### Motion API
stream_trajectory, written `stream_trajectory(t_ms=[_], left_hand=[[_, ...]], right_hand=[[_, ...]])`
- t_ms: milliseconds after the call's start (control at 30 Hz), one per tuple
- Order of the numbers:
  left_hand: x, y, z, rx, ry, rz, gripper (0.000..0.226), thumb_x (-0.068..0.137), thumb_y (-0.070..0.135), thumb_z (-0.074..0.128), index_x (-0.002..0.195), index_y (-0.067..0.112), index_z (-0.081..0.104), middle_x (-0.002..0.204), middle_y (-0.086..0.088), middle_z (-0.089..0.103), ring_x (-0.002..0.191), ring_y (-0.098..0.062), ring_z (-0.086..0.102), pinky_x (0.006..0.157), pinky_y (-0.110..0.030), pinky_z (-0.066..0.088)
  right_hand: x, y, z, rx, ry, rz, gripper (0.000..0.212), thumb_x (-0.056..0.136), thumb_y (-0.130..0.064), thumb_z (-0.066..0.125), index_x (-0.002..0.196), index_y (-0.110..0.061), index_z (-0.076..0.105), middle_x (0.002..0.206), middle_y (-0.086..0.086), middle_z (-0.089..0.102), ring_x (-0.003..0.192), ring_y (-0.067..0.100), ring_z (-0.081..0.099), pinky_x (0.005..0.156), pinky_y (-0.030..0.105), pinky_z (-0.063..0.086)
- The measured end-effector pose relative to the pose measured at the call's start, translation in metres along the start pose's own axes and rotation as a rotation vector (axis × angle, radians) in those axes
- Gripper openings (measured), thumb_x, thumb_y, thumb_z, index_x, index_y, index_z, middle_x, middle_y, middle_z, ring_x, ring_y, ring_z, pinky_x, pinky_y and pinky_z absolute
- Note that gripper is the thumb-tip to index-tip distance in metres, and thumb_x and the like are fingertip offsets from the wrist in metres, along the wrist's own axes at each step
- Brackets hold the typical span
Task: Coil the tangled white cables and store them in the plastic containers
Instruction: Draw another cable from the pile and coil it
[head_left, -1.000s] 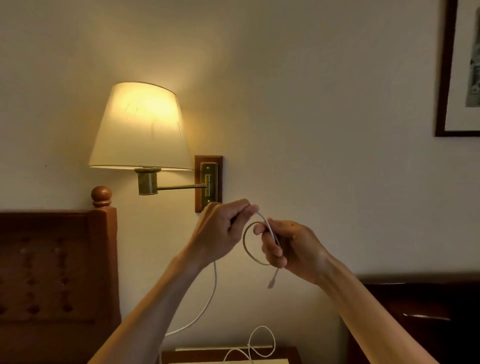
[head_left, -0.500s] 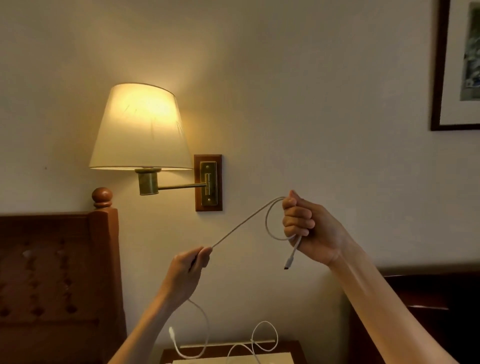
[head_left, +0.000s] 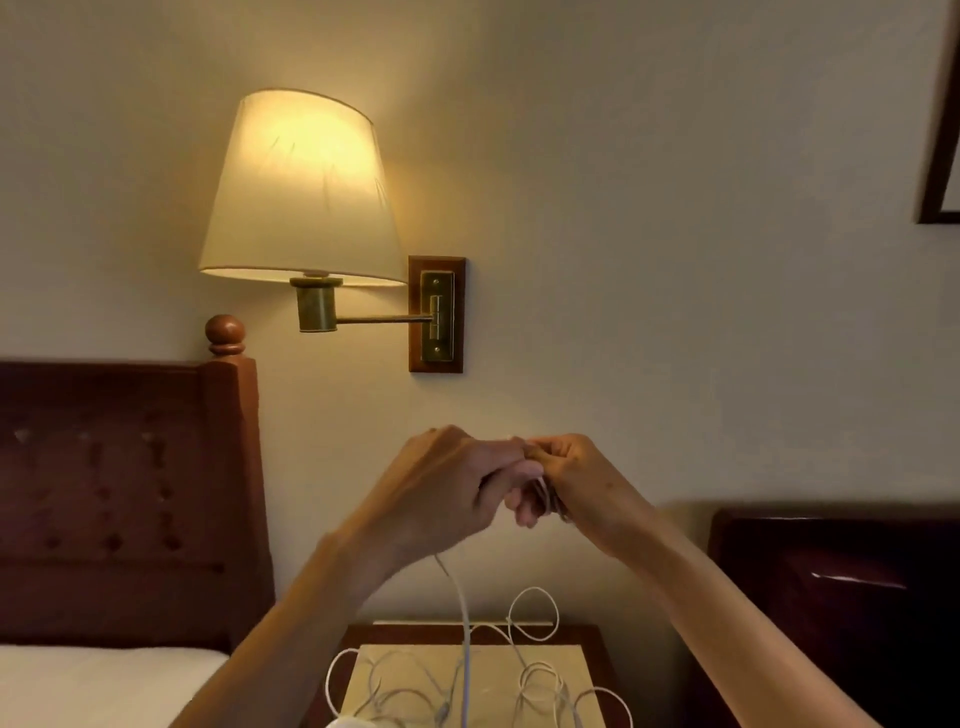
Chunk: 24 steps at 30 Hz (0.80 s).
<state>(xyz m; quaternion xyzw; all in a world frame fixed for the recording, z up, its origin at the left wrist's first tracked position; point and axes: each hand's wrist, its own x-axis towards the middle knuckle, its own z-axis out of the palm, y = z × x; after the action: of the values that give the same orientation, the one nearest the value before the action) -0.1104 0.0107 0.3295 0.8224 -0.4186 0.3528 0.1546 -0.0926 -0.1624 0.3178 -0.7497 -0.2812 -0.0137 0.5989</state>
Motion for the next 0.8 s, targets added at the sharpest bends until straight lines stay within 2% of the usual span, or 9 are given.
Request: stream_trajectory(t_ms=[100, 200, 267, 367, 500, 600, 667, 733, 800], left_hand=[[0.001, -0.021, 0.008, 0.019, 0.103, -0.033, 0.034, 0.099, 0.046, 0.039, 0.081, 0.028, 0.062, 0.056, 0.022, 0.046, 0.046, 0.005, 0.047, 0.053, -0.006, 0.033], [-0.002, -0.037, 0.02, -0.084, 0.158, -0.063, 0.029, 0.098, 0.046, 0.043, 0.077, 0.029, 0.054, 0.056, 0.021, 0.044, 0.049, -0.001, 0.051, 0.052, -0.009, 0.034], [-0.005, -0.045, 0.03, -0.152, 0.216, -0.075, 0.033, 0.098, 0.049, 0.043, 0.077, 0.027, 0.054, 0.057, 0.019, 0.046, 0.049, -0.003, 0.051, 0.052, -0.01, 0.034], [-0.015, -0.062, 0.044, -0.259, 0.291, -0.143, 0.036, 0.098, 0.051, 0.04, 0.075, 0.026, 0.053, 0.057, 0.017, 0.047, 0.047, -0.005, 0.047, 0.047, -0.018, 0.035], [-0.047, -0.092, 0.07, -0.237, 0.269, -0.247, 0.047, 0.098, 0.054, 0.038, 0.073, 0.018, 0.054, 0.057, 0.009, 0.048, 0.046, -0.011, 0.044, 0.044, -0.038, 0.036], [-0.078, -0.103, 0.086, -0.231, 0.279, -0.363, 0.045, 0.098, 0.058, 0.035, 0.075, 0.024, 0.054, 0.059, 0.013, 0.049, 0.048, -0.009, 0.045, 0.046, -0.036, 0.036], [-0.09, -0.093, 0.093, -0.186, 0.189, -0.464, 0.047, 0.095, 0.064, 0.031, 0.072, 0.029, 0.051, 0.058, 0.014, 0.05, 0.05, -0.009, 0.049, 0.049, -0.033, 0.038], [-0.09, -0.067, 0.094, -0.059, -0.1, -0.53, 0.05, 0.095, 0.064, 0.029, 0.068, 0.026, 0.048, 0.058, 0.012, 0.052, 0.058, -0.013, 0.055, 0.054, -0.032, 0.04], [-0.079, -0.038, 0.088, 0.037, -0.377, -0.482, 0.046, 0.098, 0.055, 0.034, 0.07, 0.021, 0.046, 0.066, 0.007, 0.057, 0.067, -0.02, 0.058, 0.06, -0.034, 0.043]], right_hand=[[-0.003, 0.005, 0.001, 0.142, -0.069, 0.053, 0.042, 0.104, -0.03, 0.034, 0.081, -0.011, 0.062, 0.053, 0.001, 0.05, 0.044, 0.012, 0.041, 0.047, 0.021, 0.034], [-0.003, 0.004, -0.002, 0.296, -0.148, 0.134, 0.041, 0.104, -0.032, 0.032, 0.082, -0.012, 0.059, 0.052, -0.002, 0.037, 0.047, 0.012, 0.028, 0.048, 0.023, 0.027], [-0.004, 0.004, -0.007, 0.425, -0.202, 0.182, 0.039, 0.105, -0.03, 0.031, 0.08, -0.013, 0.056, 0.053, -0.003, 0.035, 0.047, 0.011, 0.026, 0.047, 0.023, 0.027], [-0.004, 0.007, -0.02, 0.842, -0.313, 0.223, 0.035, 0.104, -0.025, 0.033, 0.077, -0.014, 0.053, 0.051, -0.006, 0.04, 0.043, 0.007, 0.034, 0.044, 0.02, 0.032], [-0.003, 0.012, -0.035, 1.071, -0.342, 0.225, 0.024, 0.098, -0.021, 0.044, 0.077, -0.014, 0.053, 0.047, -0.008, 0.037, 0.039, 0.005, 0.026, 0.04, 0.019, 0.03], [-0.002, 0.016, -0.041, 1.138, -0.291, 0.196, 0.016, 0.091, -0.014, 0.062, 0.077, -0.012, 0.055, 0.048, -0.008, 0.03, 0.041, 0.006, 0.018, 0.04, 0.02, 0.027], [0.0, 0.019, -0.039, 1.099, -0.185, 0.208, 0.019, 0.094, -0.018, 0.058, 0.076, -0.012, 0.054, 0.049, -0.008, 0.029, 0.042, 0.006, 0.017, 0.04, 0.019, 0.025], [0.005, 0.022, -0.033, 0.983, -0.067, 0.195, 0.028, 0.101, -0.024, 0.042, 0.077, -0.013, 0.052, 0.051, -0.007, 0.031, 0.041, 0.006, 0.024, 0.04, 0.018, 0.028], [0.01, 0.027, -0.022, 0.792, 0.036, 0.164, 0.032, 0.103, -0.026, 0.037, 0.079, -0.012, 0.053, 0.054, -0.003, 0.041, 0.043, 0.008, 0.038, 0.043, 0.019, 0.037]])
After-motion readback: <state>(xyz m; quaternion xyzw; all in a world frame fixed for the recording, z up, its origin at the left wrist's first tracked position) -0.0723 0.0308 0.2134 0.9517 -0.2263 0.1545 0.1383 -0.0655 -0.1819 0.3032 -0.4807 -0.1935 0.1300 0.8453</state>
